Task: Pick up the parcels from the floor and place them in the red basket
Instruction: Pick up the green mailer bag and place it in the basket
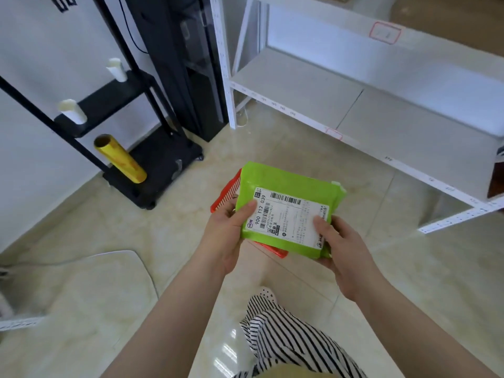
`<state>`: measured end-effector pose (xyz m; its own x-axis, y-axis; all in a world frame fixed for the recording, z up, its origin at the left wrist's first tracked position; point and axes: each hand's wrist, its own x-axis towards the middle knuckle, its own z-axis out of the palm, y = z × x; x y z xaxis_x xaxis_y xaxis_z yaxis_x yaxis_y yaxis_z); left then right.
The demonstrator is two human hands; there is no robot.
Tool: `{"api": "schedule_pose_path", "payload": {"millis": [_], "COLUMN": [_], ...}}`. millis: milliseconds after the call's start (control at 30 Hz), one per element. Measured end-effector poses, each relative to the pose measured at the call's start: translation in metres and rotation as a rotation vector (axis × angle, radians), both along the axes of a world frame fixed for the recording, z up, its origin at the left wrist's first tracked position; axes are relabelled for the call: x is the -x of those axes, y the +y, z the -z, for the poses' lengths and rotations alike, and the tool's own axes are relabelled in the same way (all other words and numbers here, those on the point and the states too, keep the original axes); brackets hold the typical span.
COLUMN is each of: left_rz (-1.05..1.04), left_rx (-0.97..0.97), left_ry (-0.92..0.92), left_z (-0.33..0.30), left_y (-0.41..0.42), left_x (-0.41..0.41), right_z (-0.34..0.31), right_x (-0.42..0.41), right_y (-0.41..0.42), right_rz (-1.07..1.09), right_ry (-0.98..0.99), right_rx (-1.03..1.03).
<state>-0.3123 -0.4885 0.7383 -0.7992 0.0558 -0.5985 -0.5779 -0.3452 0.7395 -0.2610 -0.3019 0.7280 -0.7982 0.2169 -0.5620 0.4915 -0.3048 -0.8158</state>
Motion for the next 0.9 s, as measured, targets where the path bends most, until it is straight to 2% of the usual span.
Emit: {"api": "schedule_pose_path", "payload": {"millis": [333, 667, 767, 900], "left_rz": [0.023, 0.455, 0.6, 0.731], "left_rx": [0.04, 0.204, 0.285, 0.421], "left_ry": [-0.04, 0.04, 0.037, 0.059], "left_z": [0.033, 0.097, 0.137, 0.209], "left_y": [-0.031, -0.024, -0.03, -0.043], "left_x": [0.123, 0.226, 0.251, 0.266], "right_z": [0.024, 0.068, 0.106, 0.171], "right_x": [0.121, 0.171, 0.177, 0.181], "right_y": [-0.03, -0.043, -0.061, -0.076], "right_rz": [0.032, 0.395, 0.501, 0.528], "right_ry": [-0.076, -0.123, -0.183, -0.256], "right_rx": [0.047, -0.076, -0.075, -0.082]}}
